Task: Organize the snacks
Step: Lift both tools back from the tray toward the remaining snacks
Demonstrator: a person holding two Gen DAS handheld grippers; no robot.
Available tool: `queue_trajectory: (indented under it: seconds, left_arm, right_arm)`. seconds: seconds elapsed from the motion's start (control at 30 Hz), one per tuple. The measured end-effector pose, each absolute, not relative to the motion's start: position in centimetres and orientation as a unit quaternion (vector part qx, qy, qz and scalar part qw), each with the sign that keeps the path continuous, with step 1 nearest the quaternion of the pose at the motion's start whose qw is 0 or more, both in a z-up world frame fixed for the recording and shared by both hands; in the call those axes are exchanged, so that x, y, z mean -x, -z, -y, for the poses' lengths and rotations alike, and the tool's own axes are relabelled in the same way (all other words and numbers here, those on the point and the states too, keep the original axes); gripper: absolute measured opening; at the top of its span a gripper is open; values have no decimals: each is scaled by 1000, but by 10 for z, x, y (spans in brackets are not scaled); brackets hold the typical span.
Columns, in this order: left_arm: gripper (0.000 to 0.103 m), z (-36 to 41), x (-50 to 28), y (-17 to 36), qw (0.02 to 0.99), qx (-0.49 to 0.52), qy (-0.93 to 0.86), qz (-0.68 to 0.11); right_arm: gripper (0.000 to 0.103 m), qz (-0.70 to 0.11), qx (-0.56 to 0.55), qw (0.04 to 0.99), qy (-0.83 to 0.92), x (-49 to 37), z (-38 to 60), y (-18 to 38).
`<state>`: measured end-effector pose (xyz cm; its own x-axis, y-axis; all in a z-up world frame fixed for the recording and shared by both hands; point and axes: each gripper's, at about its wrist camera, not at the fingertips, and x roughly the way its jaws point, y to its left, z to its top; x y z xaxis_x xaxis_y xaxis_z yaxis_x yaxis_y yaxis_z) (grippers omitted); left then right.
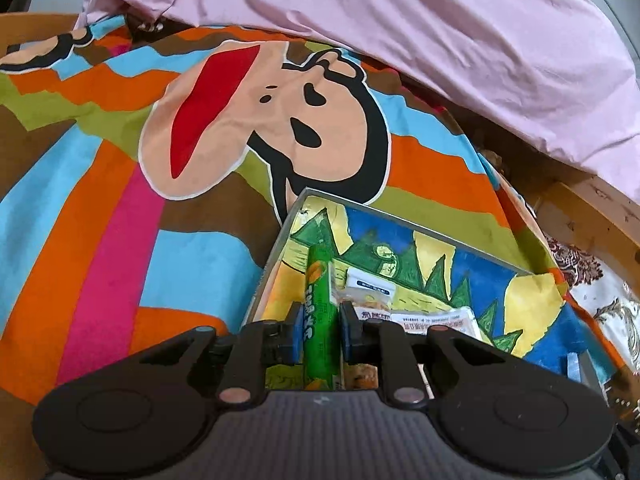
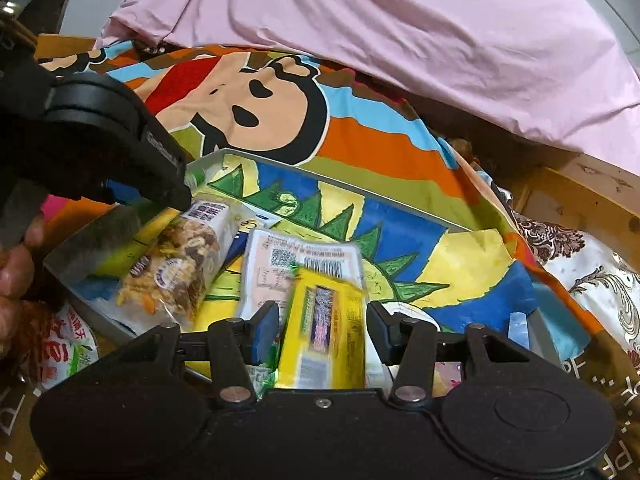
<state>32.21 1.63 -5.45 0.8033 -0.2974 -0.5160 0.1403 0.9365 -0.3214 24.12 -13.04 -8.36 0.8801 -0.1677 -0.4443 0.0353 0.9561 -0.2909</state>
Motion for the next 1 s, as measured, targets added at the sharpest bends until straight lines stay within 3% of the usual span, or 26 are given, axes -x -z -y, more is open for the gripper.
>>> queue_trajectory:
  seconds: [0.1,0.17,0.23,0.3,0.37,0.47,0.6,0.67,1.0]
  left_arm:
    - [29,-15,-320,55,941,131,115,-291]
    - [45,-16,-317,53,938,138,120,-293]
    - [48,-16,-312,48,939,136,119,-291]
    - [55,-16,-304,41,942,131,120,-285]
    - [68,-17,-293,31,946,127,120,-275]
    - [82,-22,-274,14,951,127,121,-254]
    - [90,-29,-247,-11,957,123,118,-236]
    - [99,-33,-232,-22,959,124,118,-225]
    - [102,-34,-125,-46,978,76,119,-153]
  right_arm:
    - [61,-235,138,961,51,-238,130,81]
    - [63,-231,134,962,55,-233,130,75]
    - [68,-223,127,965,60,-227,131,66]
    - [77,-209,120,968,65,-218,133,56]
    - [83,-195,119,971,71,-207,134,42]
    - [102,-169,121,975,83,-186,139,22]
    - [102,-140,127,976,105,-154,146,2]
    - [102,-129,124,978,110,-136,149,-6]
    - [102,-83,101,986,105,-38,161,-44]
